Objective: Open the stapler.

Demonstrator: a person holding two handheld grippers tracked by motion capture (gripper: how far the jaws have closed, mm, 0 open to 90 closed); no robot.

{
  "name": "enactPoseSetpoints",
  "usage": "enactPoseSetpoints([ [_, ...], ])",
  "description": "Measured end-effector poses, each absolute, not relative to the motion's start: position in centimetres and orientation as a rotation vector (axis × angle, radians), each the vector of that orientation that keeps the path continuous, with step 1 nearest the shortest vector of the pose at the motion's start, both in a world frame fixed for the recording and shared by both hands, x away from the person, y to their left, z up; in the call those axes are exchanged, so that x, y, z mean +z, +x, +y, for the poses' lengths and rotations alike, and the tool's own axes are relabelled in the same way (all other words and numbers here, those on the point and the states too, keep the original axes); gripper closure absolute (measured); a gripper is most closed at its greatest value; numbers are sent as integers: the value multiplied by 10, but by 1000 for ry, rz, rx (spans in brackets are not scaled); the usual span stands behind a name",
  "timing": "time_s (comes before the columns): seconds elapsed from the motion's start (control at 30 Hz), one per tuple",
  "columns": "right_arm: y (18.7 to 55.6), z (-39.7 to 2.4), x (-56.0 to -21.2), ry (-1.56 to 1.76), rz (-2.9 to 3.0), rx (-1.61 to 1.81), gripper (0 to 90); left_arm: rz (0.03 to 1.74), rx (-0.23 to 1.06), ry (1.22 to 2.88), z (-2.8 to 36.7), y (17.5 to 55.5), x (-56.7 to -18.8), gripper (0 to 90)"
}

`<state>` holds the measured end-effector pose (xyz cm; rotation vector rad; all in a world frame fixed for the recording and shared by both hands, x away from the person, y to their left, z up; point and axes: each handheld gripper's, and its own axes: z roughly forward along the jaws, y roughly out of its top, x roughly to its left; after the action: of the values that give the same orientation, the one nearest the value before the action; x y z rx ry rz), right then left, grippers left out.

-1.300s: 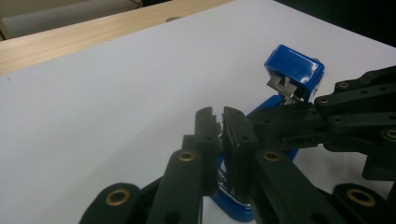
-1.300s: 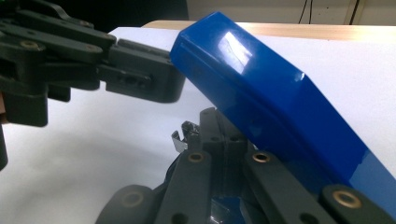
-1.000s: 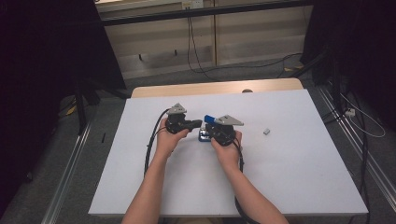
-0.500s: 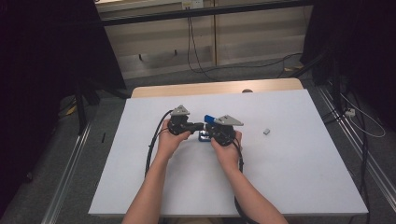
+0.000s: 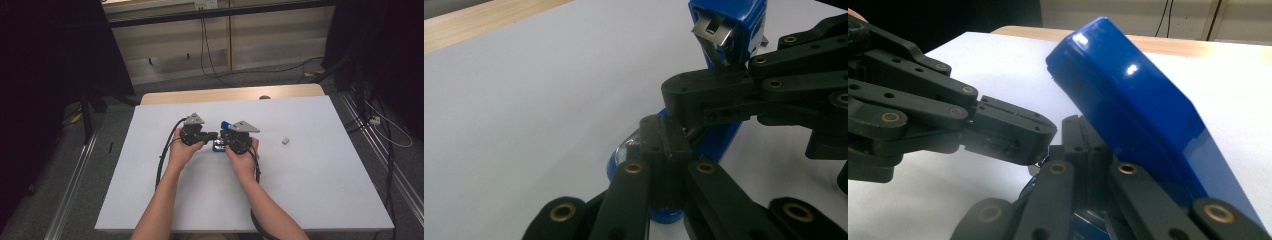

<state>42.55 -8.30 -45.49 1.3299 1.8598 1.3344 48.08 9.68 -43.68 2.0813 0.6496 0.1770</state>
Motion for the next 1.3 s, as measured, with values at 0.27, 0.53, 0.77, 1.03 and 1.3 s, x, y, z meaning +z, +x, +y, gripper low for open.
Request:
enactPoseSetpoints([
  [0.27,424,-83,-455,1332,1860,1339,900,654,169,2069,93,481,-440,900],
  [0.53,423,-84,-454,1334,1850,1329,900,637,198,2082,90,481,-445,900],
  [0.77,422,-87,-450,1336,1833,1309,900,635,196,2089,91,481,-448,900],
  [1.03,422,-93,-444,1336,1822,1262,900,642,196,2074,91,481,-452,900],
  [1.3,419,-103,-438,1377,1786,1219,900,631,205,2070,91,480,-454,900],
])
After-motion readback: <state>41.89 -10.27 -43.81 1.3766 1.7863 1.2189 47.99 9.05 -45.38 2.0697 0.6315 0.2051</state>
